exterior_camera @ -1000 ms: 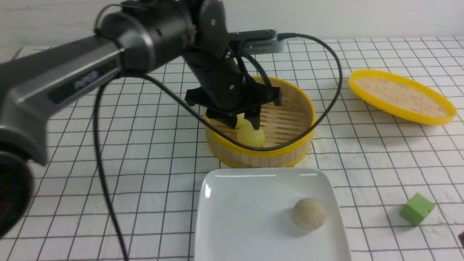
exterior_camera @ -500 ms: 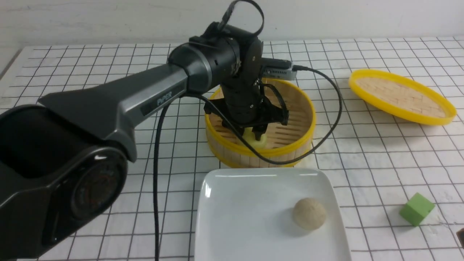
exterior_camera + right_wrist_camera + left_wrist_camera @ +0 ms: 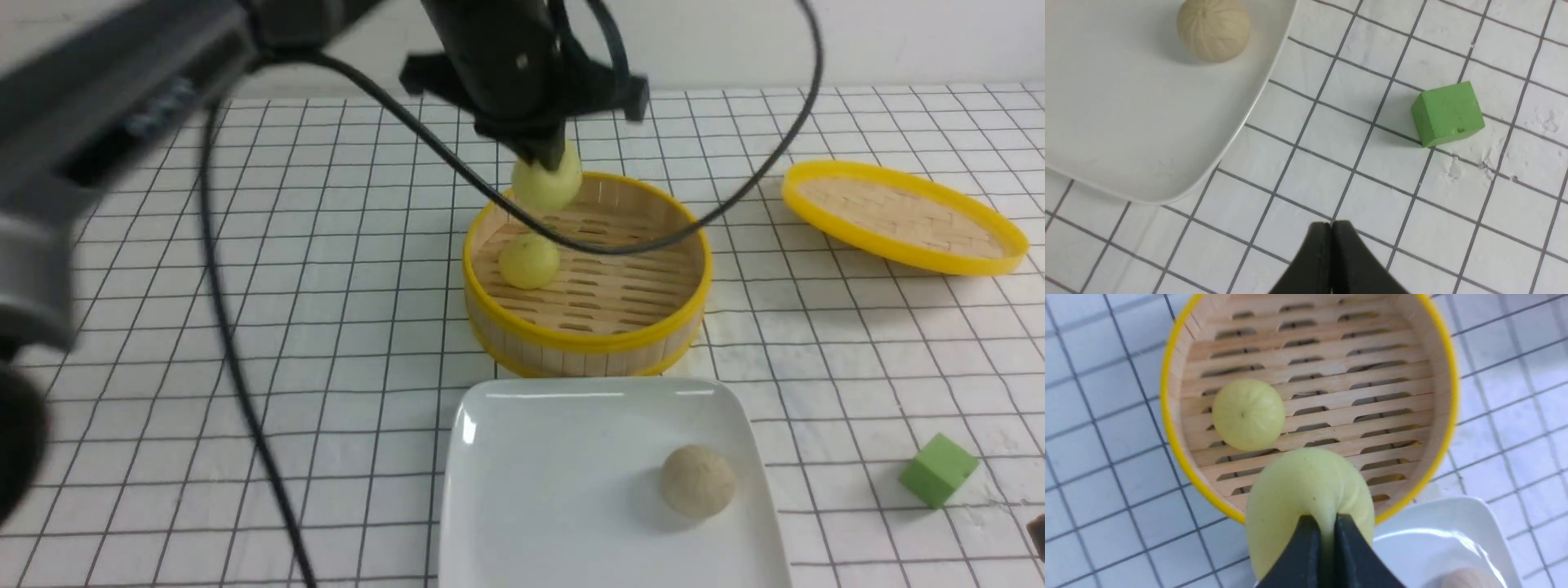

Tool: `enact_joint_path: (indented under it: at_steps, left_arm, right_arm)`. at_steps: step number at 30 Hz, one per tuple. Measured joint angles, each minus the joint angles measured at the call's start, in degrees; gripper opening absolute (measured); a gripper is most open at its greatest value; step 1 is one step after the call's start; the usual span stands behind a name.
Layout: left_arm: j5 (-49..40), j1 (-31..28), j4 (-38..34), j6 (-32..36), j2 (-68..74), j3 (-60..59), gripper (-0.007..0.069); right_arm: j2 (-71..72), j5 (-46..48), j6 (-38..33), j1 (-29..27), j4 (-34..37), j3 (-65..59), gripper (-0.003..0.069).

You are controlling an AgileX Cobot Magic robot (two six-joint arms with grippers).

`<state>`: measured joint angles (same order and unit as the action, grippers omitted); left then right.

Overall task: Put the steamed buns into the plate on the white-black tablecloth.
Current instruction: 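Carry the bun from the bamboo steamer to the plate with the left gripper, then reach into the bamboo steamer and grasp a bun with the left gripper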

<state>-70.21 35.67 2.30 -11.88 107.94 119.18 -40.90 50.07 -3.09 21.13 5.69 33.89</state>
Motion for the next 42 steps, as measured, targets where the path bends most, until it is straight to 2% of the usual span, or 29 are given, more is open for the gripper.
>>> enact_joint_path:
  at_steps: [5, 6, 8, 9, 10, 11, 12, 17, 18, 21, 22, 23, 24, 25, 28, 33, 38, 42]
  left_arm:
    - [-0.67, 0.0, -4.33, 0.46, -12.83, -11.25, 0.0021]
    - [-0.67, 0.0, -6.44, 0.46, -15.17, -18.34, 0.0021]
    - [-0.67, 0.0, -7.66, 0.46, -15.87, -22.45, 0.0022]
    - [-0.14, 0.0, -9.16, 0.46, -16.01, -28.12, 0.0023]
    - [2.45, 0.0, -10.51, 0.46, -15.3, -33.5, 0.0027]
    - [2.45, 0.0, -10.7, 0.46, -15.16, -33.5, 0.0027]
    - [8.47, 0.06, -12.17, 0.46, -13.47, -39.5, 0.0036]
    - [18.8, 0.06, -13.32, 0.82, -7.84, -44.41, 0.0085]
    - [19.77, 0.06, -13.47, 0.85, -7.03, -44.48, 0.0097]
    - [23.72, 0.06, -14.57, 1.1, -2.95, -44.59, 0.0205]
    - [23.79, 0.06, -14.57, 1.07, -2.77, -44.59, 0.0212]
    - [24.22, 0.06, -14.51, 1.12, -1.85, -44.65, 0.0272]
    - [24.22, 0.06, -14.51, 1.12, -1.76, -44.65, 0.0281]
    - [24.35, 0.06, -14.39, 1.12, -1.35, -44.65, 0.0343]
    - [22.94, 0.06, -13.95, 1.12, -1.28, -43.15, 0.0442]
    - [18.01, 0.06, -9.45, -1.03, -1.33, -33.07, 0.0504]
    - [14.09, -1.17, -3.88, -6.49, 1.24, -20.12, 0.0496]
    - [11.27, -3.82, -1.96, -8.5, 9.75, -6.09, 0.0481]
  right_arm:
    - [0.0, 0.06, 0.0, 0.0, 0.3, 0.0, 0.0016]
    - [0.0, 0.06, 0.0, 0.0, 0.39, 0.0, 0.0018]
    - [0.0, 0.06, 0.0, 0.0, 0.46, 0.0, 0.0018]
    - [0.0, 0.06, 0.0, 0.0, 0.52, 0.0, 0.0018]
    - [0.0, 0.06, 0.0, 0.0, 0.6, 0.0, 0.0019]
    - [0.0, 0.06, 0.0, 0.0, 0.6, 0.0, 0.0019]
    - [0.0, 0.06, 0.0, 0.0, 0.6, 0.0, 0.0019]
    - [0.0, 0.01, 0.0, 0.0, 0.71, 0.0, 0.0025]
    - [0.0, 0.01, 0.0, 0.0, 0.71, 0.0, 0.0025]
    - [0.0, -0.11, 0.0, 0.0, 0.71, 0.0, 0.0029]
    - [0.0, -0.11, 0.0, 0.0, 0.71, 0.0, 0.0029]
    - [0.0, -0.11, 0.0, 0.0, 0.65, 0.0, 0.003]
    - [0.0, -0.11, 0.0, 0.0, 0.65, 0.0, 0.003]
    - [0.0, -0.15, 0.0, 0.0, 0.65, 0.0, 0.0033]
    - [0.0, -0.15, 0.0, 0.0, 0.65, 0.0, 0.0036]
    - [0.0, -0.15, 0.0, 0.0, 0.65, 0.0, 0.0041]
    - [0.0, -0.33, 0.0, 0.0, 0.65, 0.0, 0.0046]
    - [0.0, -0.33, 0.0, 0.0, 0.65, 0.0, 0.0054]
